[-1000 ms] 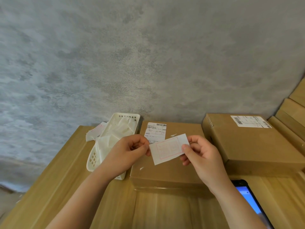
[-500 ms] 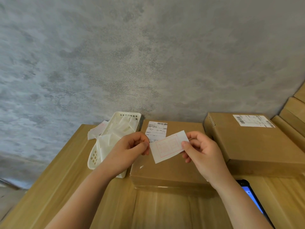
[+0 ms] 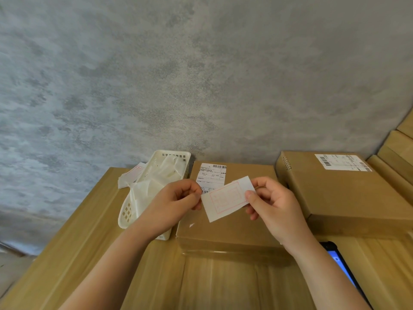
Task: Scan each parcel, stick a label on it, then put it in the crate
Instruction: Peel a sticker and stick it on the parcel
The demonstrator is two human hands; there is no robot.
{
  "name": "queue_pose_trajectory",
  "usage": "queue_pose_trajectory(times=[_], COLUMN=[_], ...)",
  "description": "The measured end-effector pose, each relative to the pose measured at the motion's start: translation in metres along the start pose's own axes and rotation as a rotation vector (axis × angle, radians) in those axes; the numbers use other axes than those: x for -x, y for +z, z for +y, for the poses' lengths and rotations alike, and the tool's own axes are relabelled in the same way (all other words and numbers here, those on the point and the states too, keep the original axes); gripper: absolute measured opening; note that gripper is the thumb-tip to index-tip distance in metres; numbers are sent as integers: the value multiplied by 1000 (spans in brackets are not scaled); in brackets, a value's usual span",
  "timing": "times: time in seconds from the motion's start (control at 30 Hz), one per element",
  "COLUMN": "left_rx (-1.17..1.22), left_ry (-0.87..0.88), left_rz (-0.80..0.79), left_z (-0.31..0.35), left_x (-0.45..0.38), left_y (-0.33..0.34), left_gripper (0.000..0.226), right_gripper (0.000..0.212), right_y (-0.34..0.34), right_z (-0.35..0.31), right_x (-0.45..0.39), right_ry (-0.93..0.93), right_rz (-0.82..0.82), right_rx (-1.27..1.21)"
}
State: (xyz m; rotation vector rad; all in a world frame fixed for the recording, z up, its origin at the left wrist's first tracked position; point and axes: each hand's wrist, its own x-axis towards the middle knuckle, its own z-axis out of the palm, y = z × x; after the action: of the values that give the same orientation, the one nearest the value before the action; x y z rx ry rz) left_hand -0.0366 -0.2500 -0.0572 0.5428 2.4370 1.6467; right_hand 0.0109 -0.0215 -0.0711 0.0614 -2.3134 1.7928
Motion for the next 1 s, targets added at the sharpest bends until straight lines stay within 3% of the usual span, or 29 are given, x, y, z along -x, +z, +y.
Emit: queue_pose_trajectory(times=[0.2, 0.3, 0.37, 0.43, 0.53, 0.63, 1.0], left_rx=[63, 113, 170, 215, 218, 158, -78], left_ry=[5, 18, 47, 81, 157, 204, 253], left_rz=[-28, -55, -42, 15, 62, 1, -3], left_z=[-1, 1, 5, 7, 9, 10, 7], left_x=[0, 3, 5, 7, 9, 11, 15], left_y=[-2, -2, 2, 7, 13, 16, 13], left_gripper=[18, 16, 14, 13, 16, 19, 11], right_gripper=[12, 19, 45, 44, 12, 16, 9], right_y=[2, 5, 13, 23, 42, 50, 48], right_z=[2, 8, 11, 7, -9, -16, -14], right_x=[-1, -4, -2, 6, 20, 24, 21], right_ry=[-8, 0, -78, -309, -441, -329, -277], right_rz=[-1, 15, 164, 324, 185, 7, -98], right_rx=[4, 120, 404, 542, 323, 118, 198])
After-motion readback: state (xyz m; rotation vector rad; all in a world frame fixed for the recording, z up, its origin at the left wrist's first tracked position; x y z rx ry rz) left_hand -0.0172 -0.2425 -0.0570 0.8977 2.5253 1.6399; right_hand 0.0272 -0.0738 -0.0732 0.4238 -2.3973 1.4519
